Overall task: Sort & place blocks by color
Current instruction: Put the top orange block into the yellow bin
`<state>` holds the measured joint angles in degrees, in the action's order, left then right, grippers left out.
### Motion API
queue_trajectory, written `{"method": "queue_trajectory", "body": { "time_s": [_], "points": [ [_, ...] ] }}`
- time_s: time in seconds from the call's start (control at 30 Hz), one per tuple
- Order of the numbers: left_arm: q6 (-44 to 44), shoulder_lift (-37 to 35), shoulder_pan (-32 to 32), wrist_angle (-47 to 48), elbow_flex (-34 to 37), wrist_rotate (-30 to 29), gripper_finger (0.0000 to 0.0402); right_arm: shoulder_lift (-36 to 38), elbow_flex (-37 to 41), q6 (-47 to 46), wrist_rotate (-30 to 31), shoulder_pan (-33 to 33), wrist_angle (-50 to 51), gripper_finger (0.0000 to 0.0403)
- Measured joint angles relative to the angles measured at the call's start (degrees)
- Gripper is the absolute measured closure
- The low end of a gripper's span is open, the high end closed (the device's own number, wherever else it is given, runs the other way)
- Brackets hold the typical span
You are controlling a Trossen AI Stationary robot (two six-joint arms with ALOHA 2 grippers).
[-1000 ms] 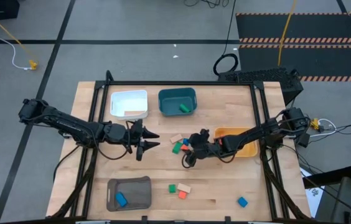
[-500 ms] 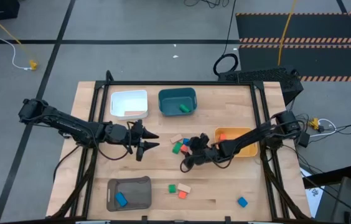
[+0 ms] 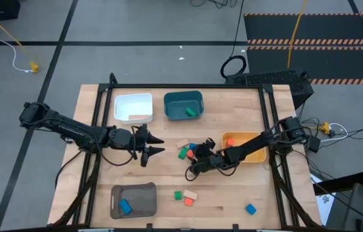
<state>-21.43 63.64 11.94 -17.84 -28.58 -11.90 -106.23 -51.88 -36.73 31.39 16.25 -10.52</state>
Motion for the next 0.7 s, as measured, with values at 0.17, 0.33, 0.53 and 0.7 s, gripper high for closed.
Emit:
{"method": "queue_trajectory", "body": {
  "time_s": [0.17,0.33,0.53,0.7],
  "points": [
    [0.0,0.0,0.0,0.11,0.0,0.0,0.0227,-1.12,0.0,-0.06,-0.08,-0.05,-0.01,0.0178],
    [-0.26,0.0,0.0,0.11,0.0,0.0,0.0227,-1.67,0.0,-0.07,-0.14,-0.13,-0.06,0.0258],
    [-0.28,-0.01,0.0,0.09,0.0,-0.15,0.0227,-1.04,0.0,-0.09,-1.81,-0.13,-2.64,0.0288],
    [0.73,0.0,0.0,-0.48,0.0,-0.25,0.0227,3.01,0.02,1.64,-5.07,-0.25,-3.77,0.0288]
  ]
}}
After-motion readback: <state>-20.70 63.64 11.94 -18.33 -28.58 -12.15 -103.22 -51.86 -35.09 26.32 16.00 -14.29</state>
